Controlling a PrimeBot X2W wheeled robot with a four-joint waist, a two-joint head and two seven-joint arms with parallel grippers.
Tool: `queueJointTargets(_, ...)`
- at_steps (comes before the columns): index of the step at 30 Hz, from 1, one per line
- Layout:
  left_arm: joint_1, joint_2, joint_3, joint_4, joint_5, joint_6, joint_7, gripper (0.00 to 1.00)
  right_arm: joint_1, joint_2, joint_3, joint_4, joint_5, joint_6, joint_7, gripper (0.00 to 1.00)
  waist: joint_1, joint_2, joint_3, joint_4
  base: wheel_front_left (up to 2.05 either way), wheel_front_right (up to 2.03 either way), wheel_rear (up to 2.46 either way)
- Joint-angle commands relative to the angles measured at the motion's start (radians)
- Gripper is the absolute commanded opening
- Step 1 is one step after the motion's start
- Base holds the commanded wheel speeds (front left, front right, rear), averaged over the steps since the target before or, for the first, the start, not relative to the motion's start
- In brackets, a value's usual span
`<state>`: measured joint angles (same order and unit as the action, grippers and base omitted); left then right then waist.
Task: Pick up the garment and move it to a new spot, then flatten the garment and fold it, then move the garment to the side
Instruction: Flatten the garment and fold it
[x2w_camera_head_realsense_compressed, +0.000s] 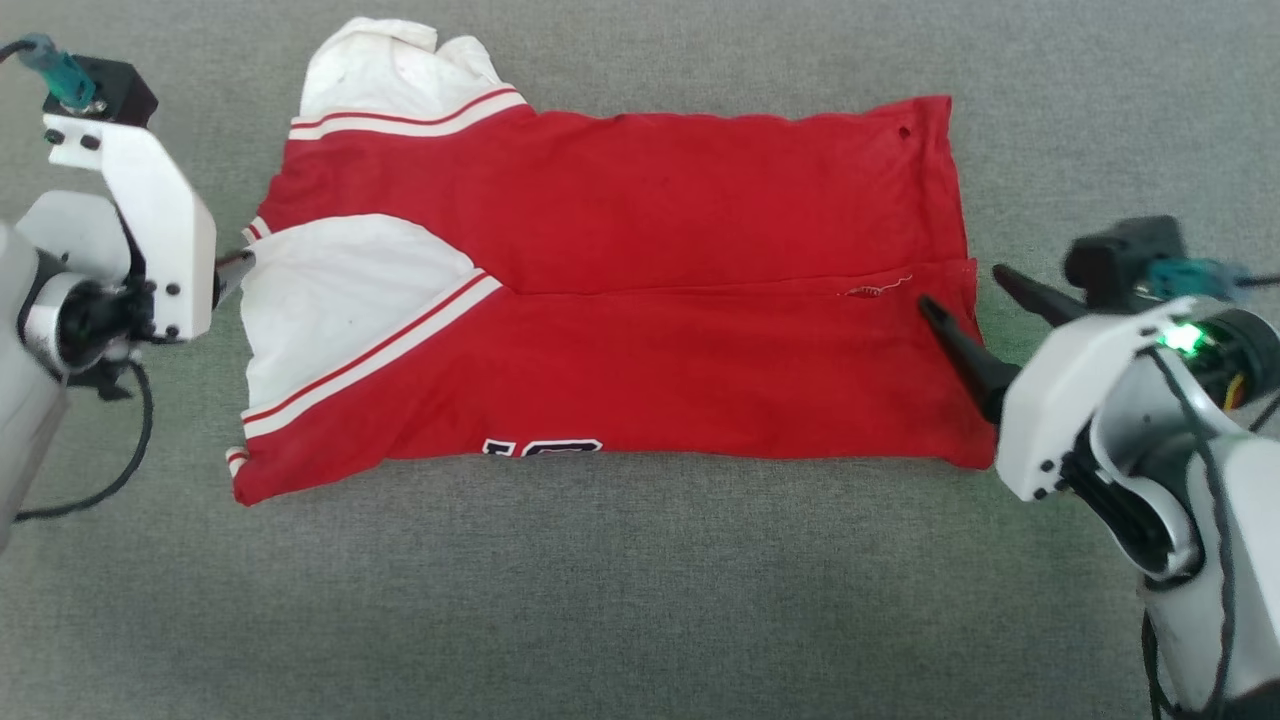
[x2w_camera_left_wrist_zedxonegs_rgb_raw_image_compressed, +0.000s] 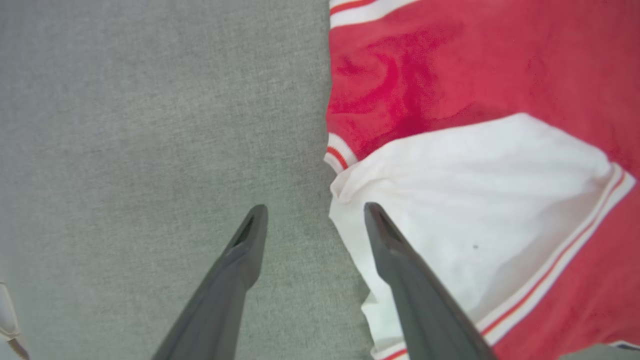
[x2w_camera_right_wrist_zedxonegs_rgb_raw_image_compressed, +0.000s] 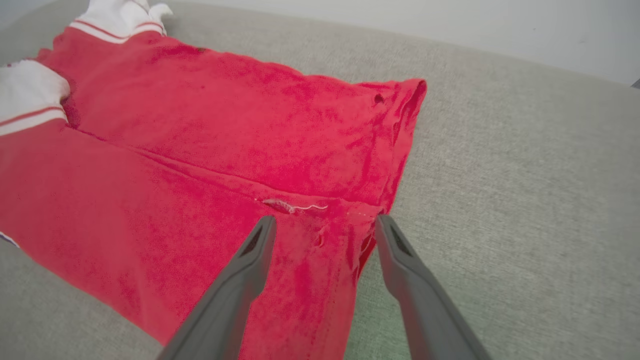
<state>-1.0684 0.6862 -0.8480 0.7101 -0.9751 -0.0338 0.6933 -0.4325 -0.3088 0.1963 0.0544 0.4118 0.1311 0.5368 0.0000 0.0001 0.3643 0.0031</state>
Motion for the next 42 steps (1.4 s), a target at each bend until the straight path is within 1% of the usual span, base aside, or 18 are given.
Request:
queueJointTargets(1,0.026,0.012,0.003,-0.021,-0.002,0.009,0.009,1.00,0.021,0.011,-0.015,-0.017,-0.009,-0.001,-0.014,1.00,0.0000,-0.0001,-0.007,0.003,0.00,0.00,0.00)
queueJointTargets(3,0.048,0.042,0.008,-0.085,-0.014,0.039,0.030,1.00,0.052,0.029,-0.060,-0.062,-0.030,-0.001,-0.045,1.00,0.0000,-0.0001,-0.014,0.005,0.00,0.00,0.00)
queueJointTargets(5,0.086,0.075,0.016,-0.158,-0.033,0.077,0.057,1.00,0.087,0.056,-0.101,-0.105,-0.055,-0.001,-0.075,1.00,0.0000,-0.0001,-0.020,0.005,0.00,0.00,0.00)
queueJointTargets(9,0.182,0.147,0.029,-0.337,-0.079,0.163,0.110,1.00,0.150,0.106,-0.168,-0.184,-0.096,-0.001,-0.124,1.00,0.0000,-0.0001,-0.025,0.001,0.00,0.00,0.00)
queueJointTargets(11,0.233,0.187,0.036,-0.430,-0.100,0.215,0.129,1.00,0.176,0.130,-0.200,-0.218,-0.117,-0.001,-0.146,1.00,0.0000,-0.0001,-0.026,-0.003,0.00,0.00,0.00)
queueJointTargets(15,0.332,0.255,0.048,-0.588,-0.143,0.318,0.162,1.00,0.225,0.176,-0.241,-0.272,-0.139,-0.001,-0.163,1.00,0.0000,-0.0001,-0.025,-0.015,0.00,0.00,0.00)
queueJointTargets(18,0.395,0.295,0.059,-0.664,-0.171,0.377,0.162,1.00,0.255,0.202,-0.252,-0.304,-0.148,-0.001,-0.156,1.00,0.0000,-0.0001,-0.023,-0.029,0.00,0.00,0.00)
queueJointTargets(19,0.411,0.304,0.061,-0.684,-0.178,0.389,0.158,1.00,0.263,0.208,-0.252,-0.309,-0.148,-0.001,-0.151,1.00,0.0000,-0.0001,-0.022,-0.034,0.00,0.00,0.00)
queueJointTargets(21,0.431,0.312,0.071,-0.705,-0.185,0.406,0.141,1.00,0.273,0.216,-0.250,-0.320,-0.142,-0.001,-0.142,1.00,0.0000,-0.0001,-0.019,-0.043,0.00,0.00,0.00)
queueJointTargets(23,0.448,0.316,0.074,-0.698,-0.179,0.413,0.121,1.00,0.279,0.221,-0.243,-0.321,-0.141,-0.001,-0.129,1.00,0.0000,-0.0001,-0.014,-0.053,0.00,0.00,0.00)
queueJointTargets(28,0.470,0.289,0.069,-0.613,-0.178,0.396,0.082,1.00,0.295,0.227,-0.215,-0.302,-0.125,-0.001,-0.089,1.00,0.0000,-0.0001,-0.007,-0.072,0.00,0.00,0.00)
queueJointTargets(34,0.488,0.215,0.047,-0.489,-0.208,0.363,0.076,1.00,0.301,0.235,-0.203,-0.272,-0.094,-0.001,-0.018,1.00,0.0000,-0.0001,-0.006,-0.080,0.00,0.00,0.00)
queueJointTargets(35,0.488,0.203,0.044,-0.473,-0.212,0.356,0.076,0.91,0.301,0.237,-0.202,-0.266,-0.089,-0.001,-0.001,1.00,0.0000,-0.0001,-0.007,-0.079,0.00,0.00,0.00)
queueJointTargets(36,0.488,0.192,0.039,-0.458,-0.213,0.346,0.076,0.42,0.299,0.241,-0.212,-0.254,-0.075,-0.001,0.020,1.00,0.0000,-0.0001,-0.008,-0.079,0.00,0.00,0.00)
queueJointTargets(37,0.486,0.183,0.033,-0.445,-0.211,0.338,0.077,0.00,0.293,0.245,-0.216,-0.245,-0.071,-0.001,0.043,1.00,0.0000,-0.0001,-0.009,-0.077,0.00,0.00,0.00)
queueJointTargets(39,0.483,0.174,0.028,-0.433,-0.208,0.330,0.075,0.00,0.283,0.249,-0.209,-0.240,-0.071,-0.001,0.063,1.00,0.0000,-0.0001,-0.009,-0.075,0.00,0.00,0.00)
queueJointTargets(42,0.462,0.139,0.017,-0.402,-0.201,0.298,0.073,0.00,0.248,0.258,-0.214,-0.209,-0.074,-0.001,0.148,1.00,0.0000,-0.0001,-0.006,-0.058,0.00,0.00,0.00)
